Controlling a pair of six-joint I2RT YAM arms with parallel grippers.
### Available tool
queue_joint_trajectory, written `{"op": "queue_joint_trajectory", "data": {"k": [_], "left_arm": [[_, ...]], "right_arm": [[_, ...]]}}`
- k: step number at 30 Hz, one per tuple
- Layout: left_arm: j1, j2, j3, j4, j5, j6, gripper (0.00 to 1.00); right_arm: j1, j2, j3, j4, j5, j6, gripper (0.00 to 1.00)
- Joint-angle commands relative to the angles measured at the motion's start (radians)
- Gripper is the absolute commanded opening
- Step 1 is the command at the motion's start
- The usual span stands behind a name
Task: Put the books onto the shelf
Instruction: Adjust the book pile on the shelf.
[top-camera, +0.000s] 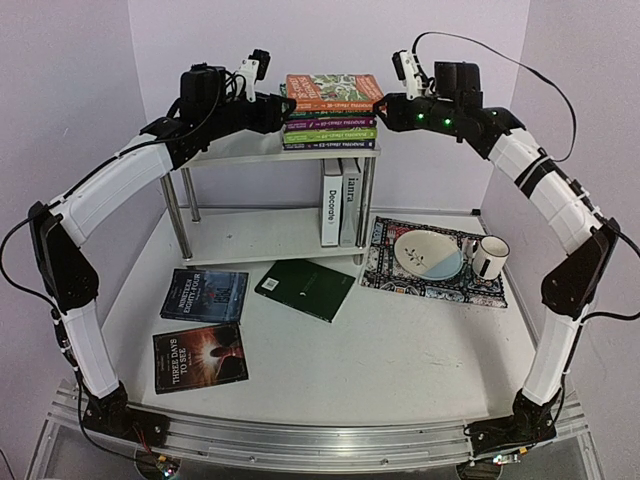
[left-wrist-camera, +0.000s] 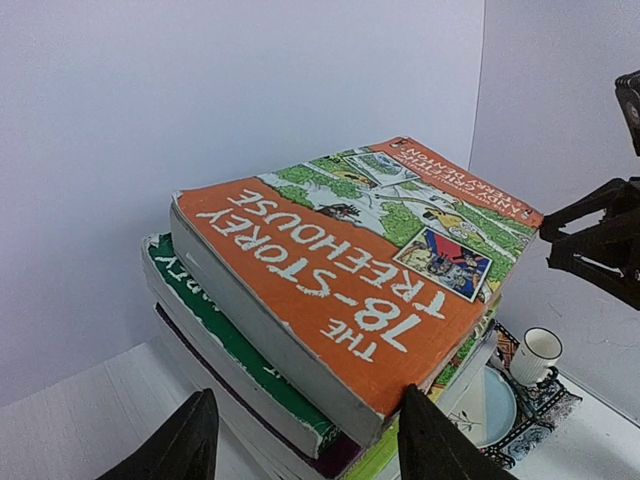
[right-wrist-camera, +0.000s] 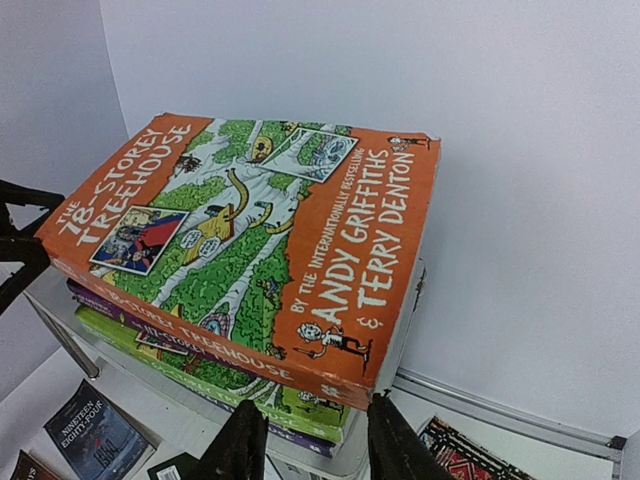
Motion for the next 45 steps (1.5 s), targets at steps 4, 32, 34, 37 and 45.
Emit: {"op": "queue_joint_trajectory", "data": {"k": [4, 32, 34, 37, 45], "left_arm": [[0.003, 0.005, 0.051, 0.013, -0.023, 0.024, 0.62], [0.013, 0.052, 0.109, 0.02, -0.019, 0.034, 0.51], [0.015, 0.058, 0.114, 0.02, -0.018, 0.033, 0.51], [0.018, 0.062, 0.116, 0.018, -0.001, 0.02, 0.53], [0.021, 0.055, 0.105, 0.02, 0.056, -0.029, 0.68]], "right_arm": [[-0.01, 0.035, 0.067, 0.053, -0.032, 0.0, 0.26], [-0.014, 0.116, 0.147, 0.093, -0.034, -0.019, 0.2], [-0.015, 0.115, 0.143, 0.097, -0.031, -0.018, 0.24], [-0.023, 0.114, 0.141, 0.097, -0.043, -0.011, 0.45], [-0.043, 0.111, 0.109, 0.103, -0.121, 0.048, 0.57]]}}
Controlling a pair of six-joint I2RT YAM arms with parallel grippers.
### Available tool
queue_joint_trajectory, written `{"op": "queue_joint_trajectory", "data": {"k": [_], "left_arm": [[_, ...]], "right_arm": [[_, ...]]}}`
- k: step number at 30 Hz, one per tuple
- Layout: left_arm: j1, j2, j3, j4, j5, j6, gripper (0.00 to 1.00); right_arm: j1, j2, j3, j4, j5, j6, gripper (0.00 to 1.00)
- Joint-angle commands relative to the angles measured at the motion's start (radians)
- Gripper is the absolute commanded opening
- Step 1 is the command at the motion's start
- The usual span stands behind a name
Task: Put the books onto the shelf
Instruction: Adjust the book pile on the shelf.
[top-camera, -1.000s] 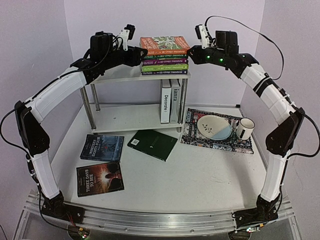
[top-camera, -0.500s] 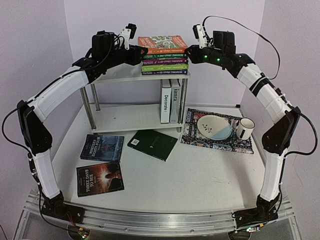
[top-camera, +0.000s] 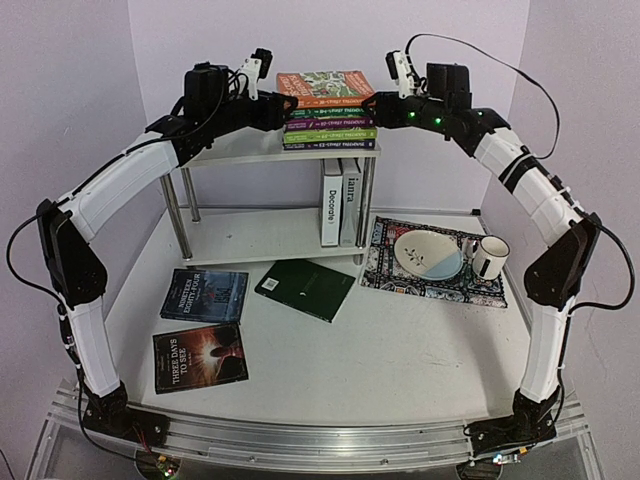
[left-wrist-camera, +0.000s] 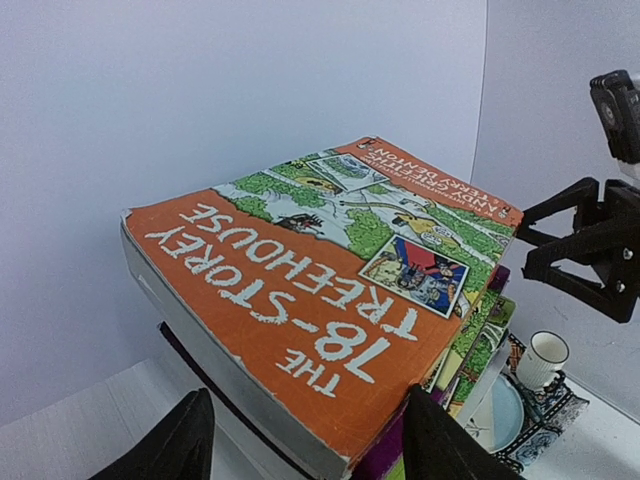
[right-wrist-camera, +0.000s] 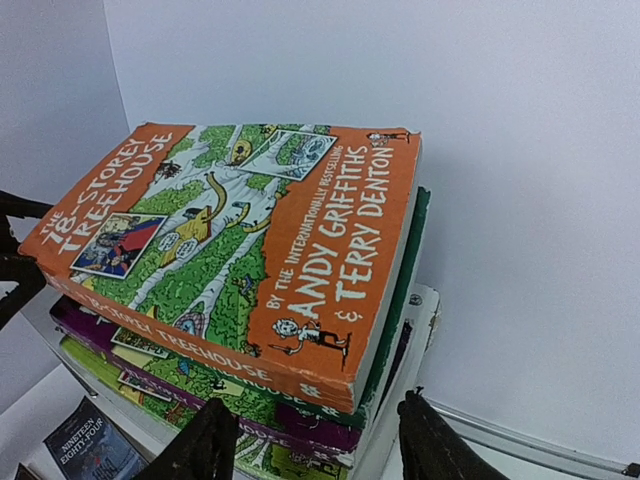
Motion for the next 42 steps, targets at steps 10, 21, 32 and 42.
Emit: {"op": "queue_joint_trajectory", "data": {"k": [10, 21, 32, 42], "left_arm": [[0.01, 0.009, 0.024, 0.02, 0.109, -0.076, 0.79], [0.015, 0.013, 0.013, 0.02, 0.135, -0.088, 0.88], [0.016, 0.01, 0.013, 0.02, 0.181, -0.107, 0.8], [0.016, -0.018, -0.021, 0.021, 0.162, -0.127, 0.87]], "right_arm": [[-0.039, 0.014, -0.006, 0.114, -0.142, 0.077, 0.63], [-0.041, 0.046, 0.008, 0.142, -0.208, 0.102, 0.61], [-0.041, 0.015, -0.042, 0.189, -0.26, 0.103, 0.57], [-0.041, 0.001, -0.066, 0.207, -0.3, 0.119, 0.49]]}}
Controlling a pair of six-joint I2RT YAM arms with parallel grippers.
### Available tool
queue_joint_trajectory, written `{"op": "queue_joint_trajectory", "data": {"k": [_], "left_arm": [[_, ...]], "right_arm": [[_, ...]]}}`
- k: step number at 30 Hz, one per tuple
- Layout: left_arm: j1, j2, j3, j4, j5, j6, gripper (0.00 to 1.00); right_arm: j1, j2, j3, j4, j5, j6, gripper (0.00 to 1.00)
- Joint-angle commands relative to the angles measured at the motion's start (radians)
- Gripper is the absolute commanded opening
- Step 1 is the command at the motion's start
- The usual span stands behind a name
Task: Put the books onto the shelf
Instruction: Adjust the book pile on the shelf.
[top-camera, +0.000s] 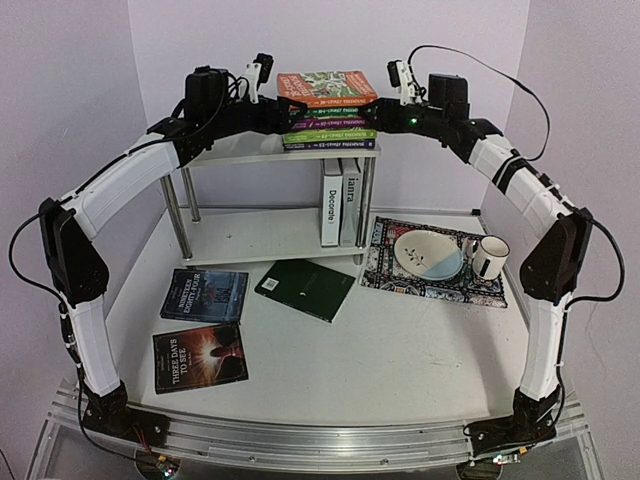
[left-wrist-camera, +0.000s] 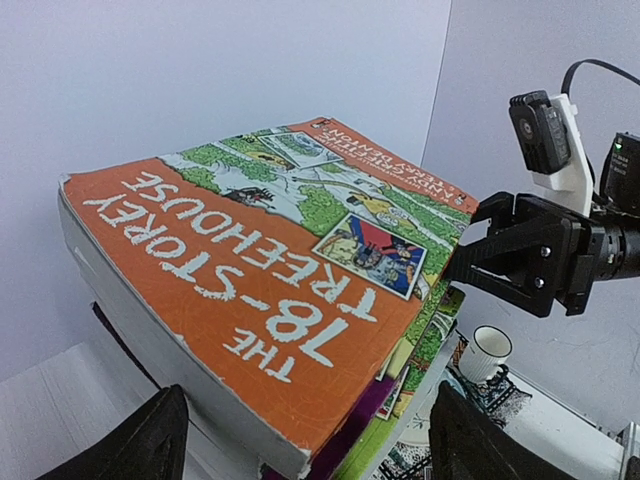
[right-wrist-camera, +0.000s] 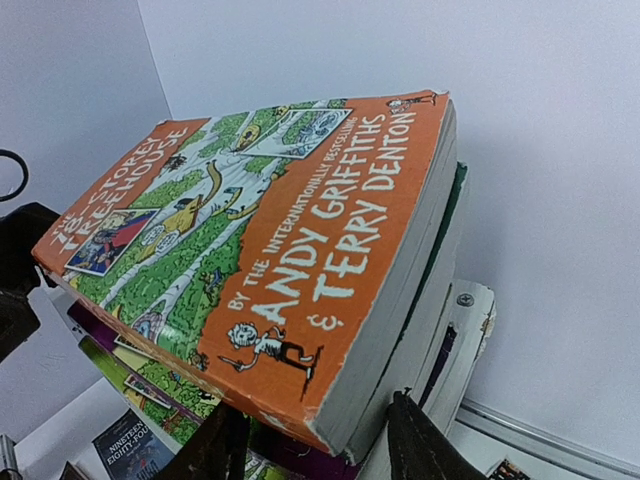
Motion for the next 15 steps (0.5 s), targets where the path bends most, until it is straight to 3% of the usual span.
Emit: {"op": "queue_joint_trajectory", "data": {"k": [1, 8, 15], "left_arm": [[0.001, -0.035, -0.018, 0.019, -0.008, -0.02, 0.89], [0.001, -0.046, -0.047, 0.018, -0.086, -0.005, 0.94], [0.002, -0.044, -0.058, 0.033, -0.064, 0.046, 0.96]], "right_arm": [[0.016, -0.047, -0.017, 0.079, -0.062, 0.013, 0.5], [0.016, -0.054, -0.025, 0.08, -0.028, 0.008, 0.61], [0.016, -0.054, -0.021, 0.081, -0.031, 0.007, 0.62]]}}
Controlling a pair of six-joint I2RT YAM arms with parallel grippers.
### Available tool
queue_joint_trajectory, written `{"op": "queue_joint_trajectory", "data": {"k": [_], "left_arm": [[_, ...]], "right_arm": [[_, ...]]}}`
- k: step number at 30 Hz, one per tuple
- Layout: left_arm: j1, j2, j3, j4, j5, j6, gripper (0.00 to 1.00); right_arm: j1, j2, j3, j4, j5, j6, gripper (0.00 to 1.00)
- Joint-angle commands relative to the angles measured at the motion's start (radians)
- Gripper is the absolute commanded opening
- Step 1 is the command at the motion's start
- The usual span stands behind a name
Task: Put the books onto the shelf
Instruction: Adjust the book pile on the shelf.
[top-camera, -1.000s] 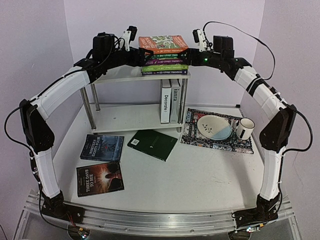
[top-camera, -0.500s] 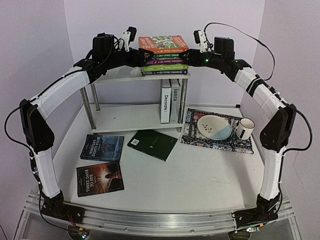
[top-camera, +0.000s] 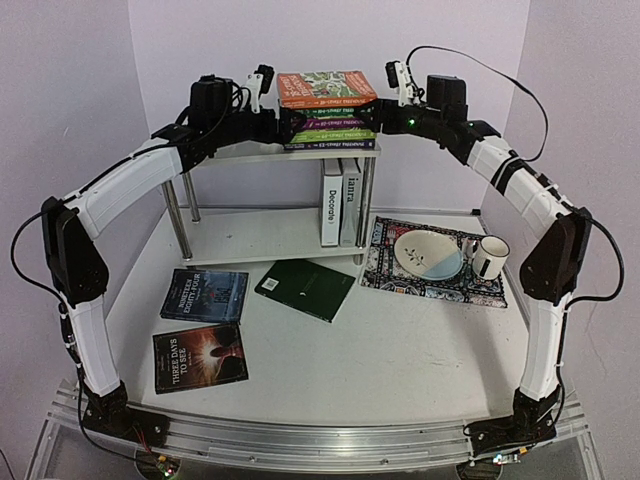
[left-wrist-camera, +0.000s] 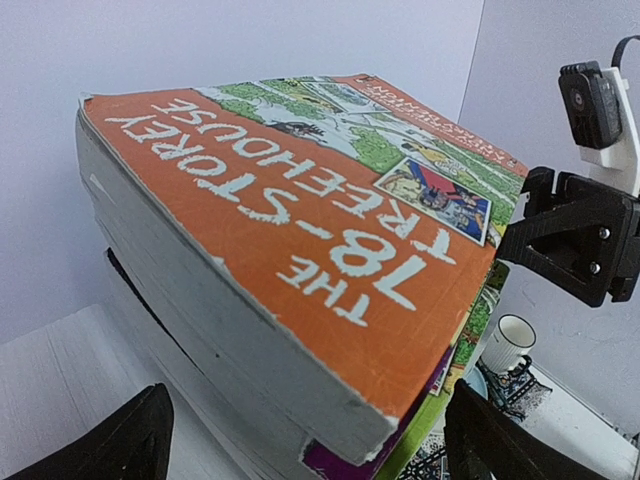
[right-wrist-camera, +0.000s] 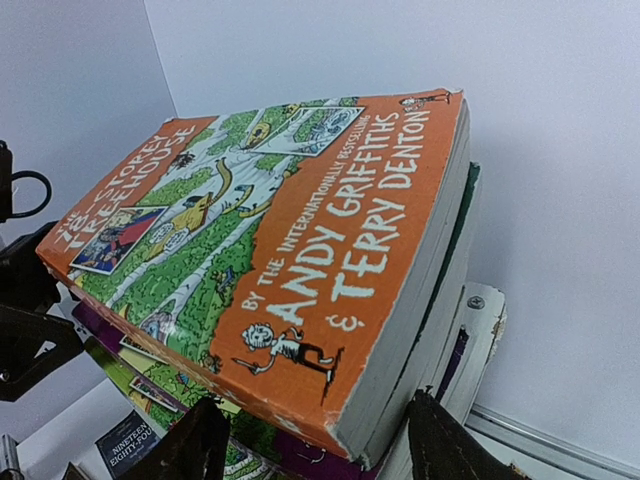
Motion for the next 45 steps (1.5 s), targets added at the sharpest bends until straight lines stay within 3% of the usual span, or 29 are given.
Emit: {"op": "queue_joint_trajectory", "data": {"k": [1, 15, 25, 45], "left_arm": [[0.002, -0.045, -0.004, 0.039, 0.014, 0.061, 0.96], [0.002, -0.115, -0.137, 0.197, 0.108, 0.159, 0.96], [0.001, -0.223, -0.309, 0.311, 0.176, 0.38, 0.97], [0.002, -0.145, -0.206, 0.296, 0.137, 0.297, 0.98]], "right_arm": [[0.012, -0.052, 0.002, 0.048, -0.026, 0.002, 0.63], [0.011, -0.048, 0.011, 0.05, -0.045, 0.003, 0.63], [0.011, -0.052, 0.01, 0.05, -0.048, -0.003, 0.68], [0.011, -0.057, 0.016, 0.05, -0.054, 0.0, 0.7]]}}
